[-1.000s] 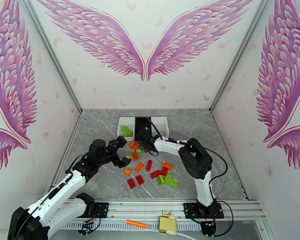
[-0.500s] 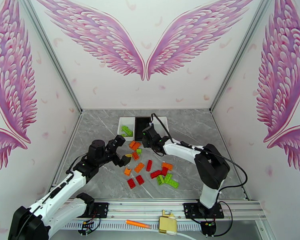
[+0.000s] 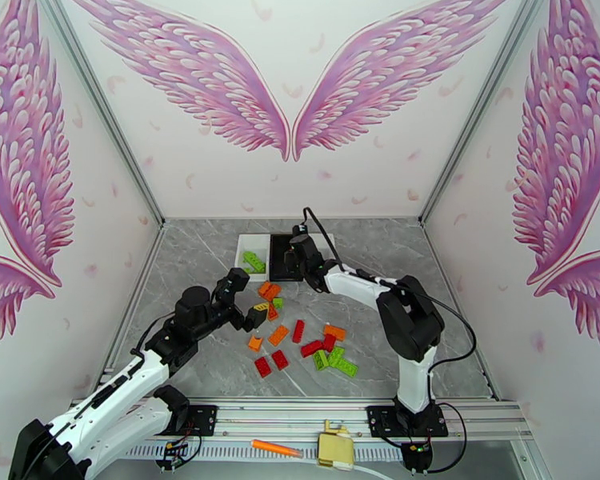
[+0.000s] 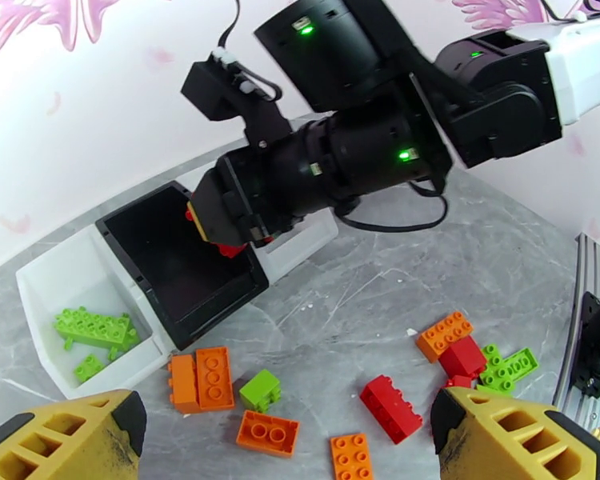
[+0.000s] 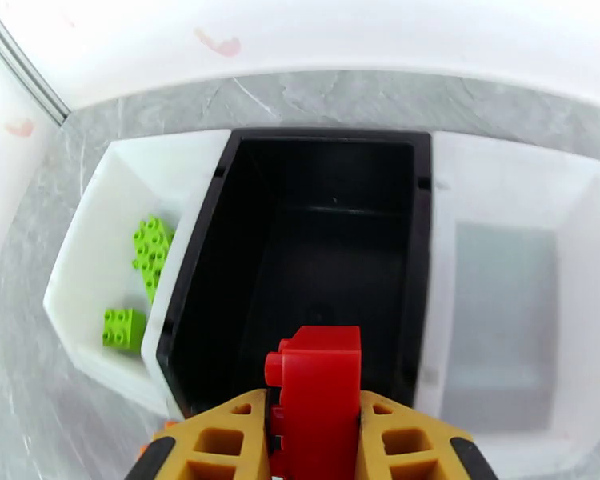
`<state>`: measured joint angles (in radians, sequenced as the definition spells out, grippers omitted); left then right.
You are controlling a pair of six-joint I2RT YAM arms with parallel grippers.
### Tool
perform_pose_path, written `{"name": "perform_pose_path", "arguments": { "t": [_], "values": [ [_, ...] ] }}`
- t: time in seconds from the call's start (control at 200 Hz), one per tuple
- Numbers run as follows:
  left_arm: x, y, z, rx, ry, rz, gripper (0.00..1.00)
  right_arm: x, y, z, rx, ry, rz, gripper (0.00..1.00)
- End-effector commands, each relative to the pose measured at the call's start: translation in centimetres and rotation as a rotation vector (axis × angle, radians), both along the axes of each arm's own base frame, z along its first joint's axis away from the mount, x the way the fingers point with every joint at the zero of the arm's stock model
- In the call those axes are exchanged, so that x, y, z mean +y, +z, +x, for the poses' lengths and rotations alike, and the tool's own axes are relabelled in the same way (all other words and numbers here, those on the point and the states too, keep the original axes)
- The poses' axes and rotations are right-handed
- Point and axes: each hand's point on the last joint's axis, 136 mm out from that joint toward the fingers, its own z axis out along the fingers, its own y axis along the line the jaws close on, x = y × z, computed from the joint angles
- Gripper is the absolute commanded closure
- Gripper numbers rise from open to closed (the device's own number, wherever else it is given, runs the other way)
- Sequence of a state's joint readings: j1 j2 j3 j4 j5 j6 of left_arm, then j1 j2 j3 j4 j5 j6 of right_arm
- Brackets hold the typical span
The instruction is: Sort the legos into containers by color
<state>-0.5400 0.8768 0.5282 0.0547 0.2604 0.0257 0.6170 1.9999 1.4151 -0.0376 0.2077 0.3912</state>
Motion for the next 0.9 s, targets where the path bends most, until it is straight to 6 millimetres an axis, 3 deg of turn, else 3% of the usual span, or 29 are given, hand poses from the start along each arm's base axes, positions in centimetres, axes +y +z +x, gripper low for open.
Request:
{"name": "perform_pose_path", "arguments": {
  "t": [0.0,0.095,0.155,0.33,0.565,0.68,0.77,0.9],
  "values": [
    [0.2,-0.7,-0.4,0.006,-0.001,0.035,0.01,0.7,-0.1,2.6,-0.045,0.011,-0.008,0.77],
    [0.4,-1.0,-0.6,0.008,0.001,0.053,0.01,1.1,-1.4,3.8,-0.029,0.01,-0.015,0.75],
    [0.6,-1.1,-0.6,0.009,0.01,0.058,0.01,1.4,-1.1,4.1,-0.033,0.019,-0.01,0.69],
    [1.5,-1.2,0.1,0.038,0.087,0.066,0.01,1.9,2.4,2.6,-0.095,0.095,0.035,0.4],
    [5.3,-2.2,1.4,0.18,0.367,0.116,0.01,-2.0,6.5,-2.1,-0.213,0.089,0.036,0.23],
    [6.7,-3.8,1.1,0.304,0.456,0.218,0.01,-4.3,7.1,-4.9,-0.252,0.083,0.014,0.13],
    [6.9,-5.0,0.5,0.385,0.474,0.306,0.01,-5.4,7.5,-7.0,-0.271,0.107,0.008,0.11],
    [5.9,-6.4,-0.6,0.513,0.45,0.357,0.01,-6.1,8.0,-9.5,-0.276,0.172,-0.01,0.07]
  ]
}}
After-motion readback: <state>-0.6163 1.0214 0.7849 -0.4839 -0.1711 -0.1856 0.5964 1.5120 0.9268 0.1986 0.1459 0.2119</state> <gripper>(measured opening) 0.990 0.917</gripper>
